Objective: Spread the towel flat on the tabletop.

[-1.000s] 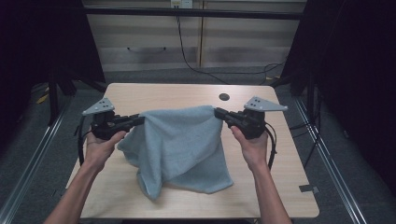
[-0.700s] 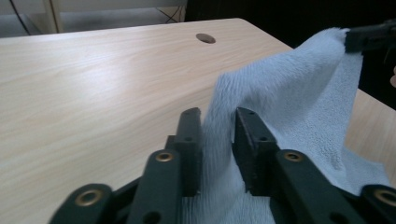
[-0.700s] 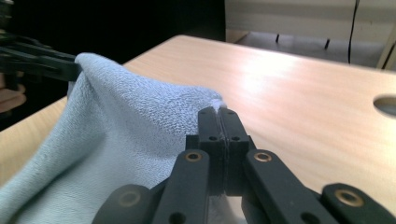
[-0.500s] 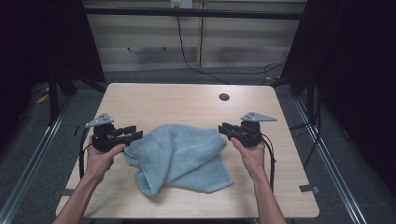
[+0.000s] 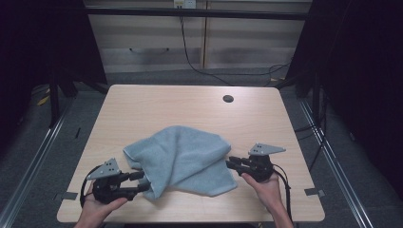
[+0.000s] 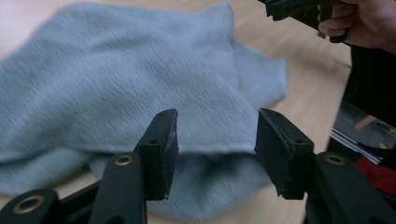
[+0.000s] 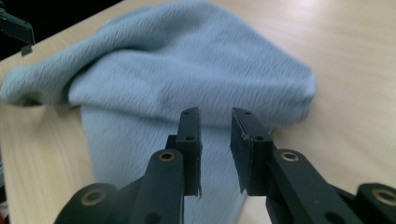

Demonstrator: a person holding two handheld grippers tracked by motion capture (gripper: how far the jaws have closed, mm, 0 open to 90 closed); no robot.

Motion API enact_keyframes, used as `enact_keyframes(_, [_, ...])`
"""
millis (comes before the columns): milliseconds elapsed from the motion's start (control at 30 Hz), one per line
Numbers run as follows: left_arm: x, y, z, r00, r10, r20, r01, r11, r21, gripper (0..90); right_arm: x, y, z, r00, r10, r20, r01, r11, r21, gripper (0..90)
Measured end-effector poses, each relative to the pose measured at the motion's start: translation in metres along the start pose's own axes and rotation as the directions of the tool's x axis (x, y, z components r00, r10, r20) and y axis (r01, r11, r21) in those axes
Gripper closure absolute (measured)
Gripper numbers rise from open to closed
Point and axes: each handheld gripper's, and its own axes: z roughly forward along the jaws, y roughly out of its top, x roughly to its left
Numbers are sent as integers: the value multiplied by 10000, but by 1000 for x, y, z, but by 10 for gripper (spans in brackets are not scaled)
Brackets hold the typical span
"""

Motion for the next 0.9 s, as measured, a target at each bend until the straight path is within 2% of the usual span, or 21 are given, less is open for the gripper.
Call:
enact_keyframes(100, [-7,-14,3,9997,-93,244,83,9991,417,467,3,-9,0,10000,-15,-29,16,9997,233,739])
enact_keyframes(133, [-10,-18,5,9995,-47,315,30,9985,539,450,6,-18,0,10000,-54,-39,56,9985,538,739])
enact_keyframes(167, [-12,-22,10,9990,61,436,-94,9972,743,441,6,-21,0,10000,-24,-28,25,9985,556,734])
enact_keyframes(300, [-13,-27,20,9987,28,514,-77,9954,956,399,7,-32,0,9999,120,-64,-116,9983,565,705])
enact_keyframes(333, [-14,-27,23,9986,138,508,-193,9939,1090,387,6,-38,0,9997,242,-53,-238,9978,611,680])
enact_keyframes(367, [-14,-27,31,9987,291,411,-341,9911,1285,374,7,-39,0,9998,216,-11,-215,9976,653,664])
enact_keyframes(500, [-11,-23,39,9991,409,55,-413,9874,1526,365,6,-43,4,9999,114,76,-121,9960,885,612])
enact_keyframes(533, [-10,-23,41,9984,493,-276,-444,9864,1583,505,6,-46,10,9998,-86,193,63,9932,1167,601])
enact_keyframes(567, [-8,-22,42,9987,435,-276,-384,9855,1655,505,6,-46,10,9998,-86,193,63,9932,1167,601])
enact_keyframes(633, [-4,-23,39,9995,189,-270,-146,9883,1515,708,7,-47,13,9995,-236,231,203,9907,1347,584])
enact_keyframes(667, [-2,-22,36,9997,64,-217,-34,9904,1381,773,8,-47,14,9995,-240,189,212,9905,1359,584])
enact_keyframes(700, [1,-19,29,9999,-103,-92,111,9952,972,793,8,-47,15,9995,-280,176,253,9901,1382,583])
enact_keyframes(767, [7,-12,19,9982,-547,264,540,9981,280,809,10,-46,16,9988,-428,252,389,9895,1390,582])
enact_keyframes(833, [15,2,7,9960,-770,446,793,9954,-531,813,12,-47,17,9970,-676,373,618,9884,1389,593])
enact_keyframes(900, [21,15,-2,9957,-843,373,879,9902,-1089,813,13,-47,17,9954,-850,448,778,9866,1437,598])
